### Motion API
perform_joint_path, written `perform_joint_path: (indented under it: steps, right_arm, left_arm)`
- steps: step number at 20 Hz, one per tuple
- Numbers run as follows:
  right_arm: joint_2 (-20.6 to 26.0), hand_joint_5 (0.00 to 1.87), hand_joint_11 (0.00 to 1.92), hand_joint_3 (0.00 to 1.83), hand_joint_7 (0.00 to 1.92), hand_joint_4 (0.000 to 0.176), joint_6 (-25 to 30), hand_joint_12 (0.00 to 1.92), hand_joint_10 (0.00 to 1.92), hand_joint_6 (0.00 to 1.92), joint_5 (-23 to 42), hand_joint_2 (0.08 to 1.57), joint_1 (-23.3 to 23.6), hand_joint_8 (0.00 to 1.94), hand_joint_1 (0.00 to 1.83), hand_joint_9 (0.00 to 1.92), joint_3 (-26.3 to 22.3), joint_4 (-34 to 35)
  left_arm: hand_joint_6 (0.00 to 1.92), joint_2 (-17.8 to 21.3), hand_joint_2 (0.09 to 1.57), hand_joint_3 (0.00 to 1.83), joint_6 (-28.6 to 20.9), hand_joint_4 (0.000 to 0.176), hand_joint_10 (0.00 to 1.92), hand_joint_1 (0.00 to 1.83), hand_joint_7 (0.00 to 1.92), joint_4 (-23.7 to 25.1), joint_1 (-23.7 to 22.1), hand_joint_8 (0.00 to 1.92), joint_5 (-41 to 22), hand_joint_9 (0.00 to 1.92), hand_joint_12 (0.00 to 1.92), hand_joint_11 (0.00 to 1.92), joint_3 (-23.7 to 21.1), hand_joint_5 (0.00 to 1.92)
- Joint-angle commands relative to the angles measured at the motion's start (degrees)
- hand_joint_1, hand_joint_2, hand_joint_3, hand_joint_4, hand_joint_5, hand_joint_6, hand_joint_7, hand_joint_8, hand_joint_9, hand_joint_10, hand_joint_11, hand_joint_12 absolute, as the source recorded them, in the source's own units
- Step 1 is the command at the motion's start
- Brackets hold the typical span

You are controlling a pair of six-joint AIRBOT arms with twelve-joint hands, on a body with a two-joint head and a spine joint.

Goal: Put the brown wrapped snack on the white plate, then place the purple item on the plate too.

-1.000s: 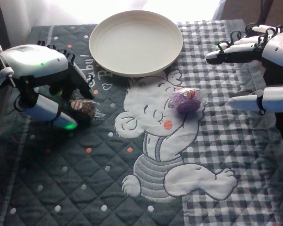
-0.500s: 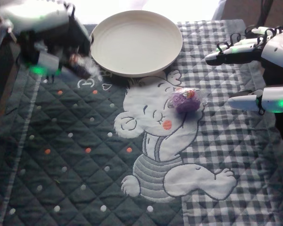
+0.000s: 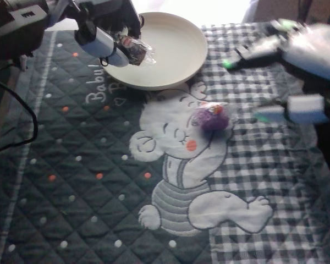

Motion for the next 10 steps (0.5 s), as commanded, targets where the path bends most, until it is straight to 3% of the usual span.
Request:
perform_joint_path:
  steps: [1,2,3,4,5,6,7,10]
  right_arm:
    - [-1.23,0.54,0.17,0.0,0.5,0.058,0.2,1.22,0.01,0.0,5.16,1.08,2.18,0.0,0.85,0.55,0.33,-0.02]
    - [-2.06,0.52,0.23,0.0,0.49,0.069,0.2,1.25,0.02,0.0,4.92,1.09,3.09,0.0,0.82,0.57,0.7,-1.29]
    - [-2.36,0.51,0.38,0.0,0.49,0.091,0.2,1.33,0.06,0.0,4.92,1.1,3.12,0.0,0.79,0.68,0.79,-1.48]
    - [-2.37,0.48,0.32,0.01,0.46,0.111,0.21,1.42,0.04,0.0,4.92,1.11,3.12,0.0,0.75,0.66,0.77,-1.64]
    - [-2.36,0.55,0.37,0.0,0.51,0.101,0.55,1.37,0.04,0.01,4.83,1.12,3.12,0.01,0.69,0.71,0.81,-1.8]
    - [-2.35,0.6,0.33,0.0,0.53,0.076,0.73,1.35,0.03,0.02,4.83,1.12,3.12,0.01,0.71,0.7,0.81,-1.79]
    - [-2.34,0.61,0.27,0.0,0.54,0.083,1.08,1.32,0.01,0.02,4.83,1.12,3.12,0.01,0.69,0.66,0.82,-1.79]
    - [-2.3,0.64,0.23,0.0,0.6,0.069,2.28,1.4,0.01,0.01,4.8,1.12,3.12,0.01,0.69,0.68,0.82,-2.52]
  left_arm:
    - [0.08,0.95,0.96,0.0,0.04,0.0,1.41,0.81,0.86,-1.24,-0.87,0.91,-4.55,0.77,1.75,0.52,0.65,0.94]
    - [0.02,0.84,0.95,0.0,0.07,0.0,1.1,0.77,0.91,-1.19,-0.98,0.5,-3.97,0.76,1.62,0.46,0.95,0.85]
    - [0.0,0.41,0.92,0.0,0.08,0.022,0.9,0.74,0.87,-0.28,-1.24,0.22,-3.57,0.74,1.54,0.45,1.33,0.69]
    - [0.0,0.39,0.92,0.0,0.09,0.054,0.73,0.72,0.8,0.57,-1.41,0.07,-3.53,0.7,1.42,0.38,1.2,0.58]
    - [0.0,1.65,0.91,0.0,0.35,0.094,0.25,0.66,0.59,0.75,-1.42,0.0,-3.85,0.64,1.17,0.25,-0.03,0.4]
    - [0.0,2.36,0.93,0.0,0.35,0.107,0.09,0.64,0.48,0.75,-1.37,0.0,-4.17,0.58,1.06,0.17,-0.66,0.36]
    - [0.0,3.43,0.93,0.0,0.34,0.111,0.03,0.67,0.44,0.74,-1.13,0.0,-4.76,0.55,1.05,0.14,-1.76,0.35]
    - [0.0,7.89,0.95,0.0,0.34,0.121,0.0,0.6,0.39,0.73,0.44,0.0,-8.52,0.49,1.17,0.02,-6.83,0.34]
